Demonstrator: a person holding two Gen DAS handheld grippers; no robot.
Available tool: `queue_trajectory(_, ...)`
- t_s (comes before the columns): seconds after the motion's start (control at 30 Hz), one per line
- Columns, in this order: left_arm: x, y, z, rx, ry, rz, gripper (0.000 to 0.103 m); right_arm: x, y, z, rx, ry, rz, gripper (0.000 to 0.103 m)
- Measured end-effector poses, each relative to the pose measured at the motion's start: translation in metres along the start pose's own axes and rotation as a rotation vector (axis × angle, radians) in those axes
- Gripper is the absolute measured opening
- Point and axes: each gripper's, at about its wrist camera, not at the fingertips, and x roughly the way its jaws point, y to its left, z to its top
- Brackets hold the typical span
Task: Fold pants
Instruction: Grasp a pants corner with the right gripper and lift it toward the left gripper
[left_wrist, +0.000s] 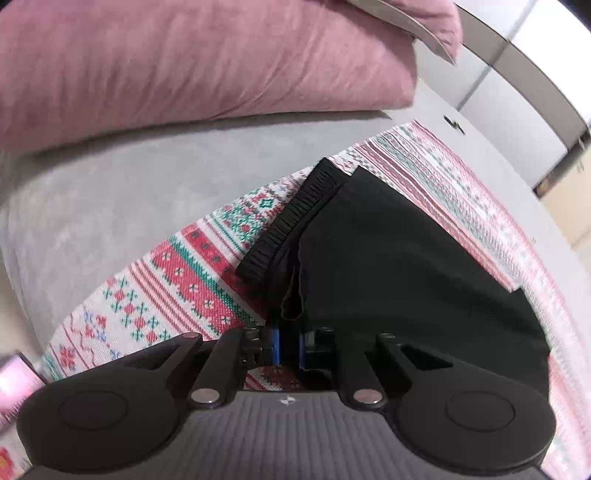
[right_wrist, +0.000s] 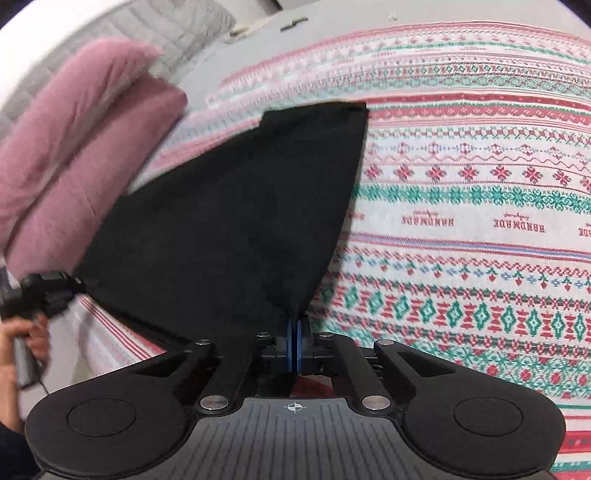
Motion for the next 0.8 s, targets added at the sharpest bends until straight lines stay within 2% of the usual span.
queue_trajectory(0.07,0.0,-0.006,0.002,0.051,-0.006,0.029,0.047,0.01,0.0,-0.003,-0.021,0.04,-0.015,0.007)
queue_trajectory(0.13,-0.002,-0.001,0.006,0.025,-0.022,0.037,0.051,0.009,-0.006,0.0,0.015,0.049,0.015,0.012)
queue_trajectory(0.17,-0.003,0.001,0.007,0.015,-0.023,0.031,0.051,0.009,-0.01,0.001,0.044,0.056,0.038,0.024)
queue_trajectory(0.2,-0.006,0.004,0.008,0.005,-0.026,0.025,0.051,0.008,-0.016,0.002,0.073,0.063,0.075,0.043)
queue_trajectory(0.23,-0.008,0.005,0.008,-0.003,-0.032,0.024,0.051,0.008,-0.021,0.003,0.107,0.061,0.122,0.054)
queue_trajectory(0.27,-0.011,0.005,0.009,-0.008,-0.043,0.024,0.051,0.007,-0.024,0.003,0.14,0.055,0.155,0.073)
queue_trajectory(0.3,-0.013,0.005,0.01,-0.007,-0.062,0.028,0.051,0.007,-0.026,0.002,0.169,0.052,0.18,0.077)
queue_trajectory(0.4,-0.012,-0.002,0.01,0.017,-0.081,0.065,0.052,0.01,-0.023,-0.003,0.18,0.035,0.159,0.077)
queue_trajectory(0.47,-0.012,-0.004,0.011,0.016,-0.106,0.057,0.052,0.01,-0.017,-0.009,0.2,-0.005,0.142,0.078)
queue_trajectory(0.5,-0.012,-0.006,0.012,0.03,-0.123,0.049,0.052,0.009,-0.014,-0.011,0.212,-0.021,0.136,0.075)
queue_trajectory(0.53,-0.015,-0.008,0.014,0.051,-0.139,0.054,0.052,0.009,-0.013,-0.014,0.223,-0.031,0.139,0.07)
queue_trajectory(0.57,-0.016,-0.01,0.015,0.066,-0.156,0.068,0.052,0.008,-0.013,-0.016,0.242,-0.036,0.138,0.045)
queue_trajectory(0.6,-0.019,-0.011,0.018,0.082,-0.176,0.091,0.052,0.008,-0.015,-0.018,0.267,-0.033,0.14,0.025)
queue_trajectory(0.67,-0.018,-0.01,0.022,0.091,-0.186,0.108,0.052,0.011,-0.02,-0.023,0.328,-0.034,0.12,0.017)
queue_trajectory(0.7,-0.014,-0.008,0.024,0.084,-0.169,0.089,0.053,0.012,-0.023,-0.023,0.347,-0.035,0.127,0.016)
queue_trajectory(0.73,-0.011,-0.006,0.027,0.07,-0.143,0.056,0.062,0.013,-0.026,-0.024,0.374,-0.037,0.14,0.016)
queue_trajectory(0.77,-0.005,-0.003,0.03,0.048,-0.112,0.014,0.084,0.013,-0.029,-0.024,0.399,-0.037,0.151,0.018)
queue_trajectory(0.8,0.001,0.0,0.033,0.024,-0.087,-0.017,0.097,0.013,-0.032,-0.025,0.425,-0.038,0.165,0.019)
